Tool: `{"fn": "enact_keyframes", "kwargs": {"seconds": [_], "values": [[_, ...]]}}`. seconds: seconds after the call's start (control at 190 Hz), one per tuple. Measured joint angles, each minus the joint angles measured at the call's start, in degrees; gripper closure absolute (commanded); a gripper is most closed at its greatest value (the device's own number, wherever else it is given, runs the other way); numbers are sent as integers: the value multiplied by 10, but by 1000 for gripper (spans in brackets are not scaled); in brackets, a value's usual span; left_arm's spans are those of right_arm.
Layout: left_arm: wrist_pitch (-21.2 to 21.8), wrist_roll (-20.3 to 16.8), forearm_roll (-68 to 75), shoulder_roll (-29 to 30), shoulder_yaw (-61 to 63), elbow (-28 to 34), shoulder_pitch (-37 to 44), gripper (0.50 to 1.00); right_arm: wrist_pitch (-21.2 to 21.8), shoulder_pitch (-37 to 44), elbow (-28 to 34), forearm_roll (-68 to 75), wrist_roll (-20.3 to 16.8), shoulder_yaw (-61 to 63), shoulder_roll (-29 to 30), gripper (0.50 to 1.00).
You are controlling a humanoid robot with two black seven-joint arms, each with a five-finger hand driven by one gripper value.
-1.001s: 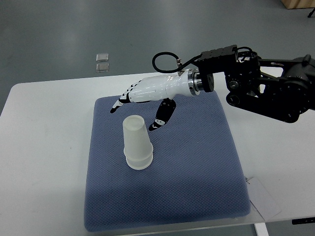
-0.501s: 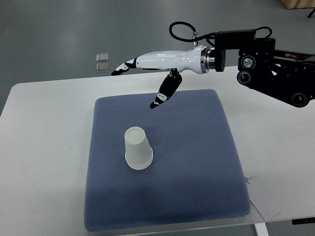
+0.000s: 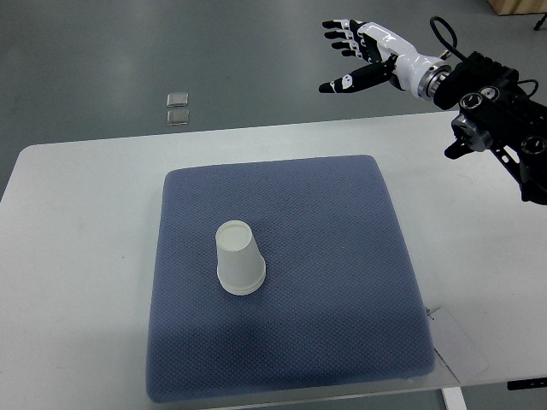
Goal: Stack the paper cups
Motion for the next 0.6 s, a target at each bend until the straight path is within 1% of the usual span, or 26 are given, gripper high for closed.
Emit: {"fn": "enact_keyframes", "kwargs": {"seconds": [0.132,0.253,0.369,0.516,0.532,0.558,0.601], "values": [[0,0,0,0,0,0,0,500,-4,-42,-29,18,-4,50,19,589],[0,0,0,0,0,0,0,500,-9,-69,-49,20,-22,99,44,587],[0,0,0,0,0,0,0,500,-14,-83,-73,21,-34,137,59,589],[0,0,0,0,0,0,0,500,-16,-96,-93,34,-37,153,75,587],[0,0,0,0,0,0,0,500,-15,-97,-94,36,-37,153,76,585],[0,0,0,0,0,0,0,500,-15,-100,-95,40,-37,154,78,566],[0,0,0,0,0,0,0,500,-15,-104,-96,46,-37,154,81,566]]}}
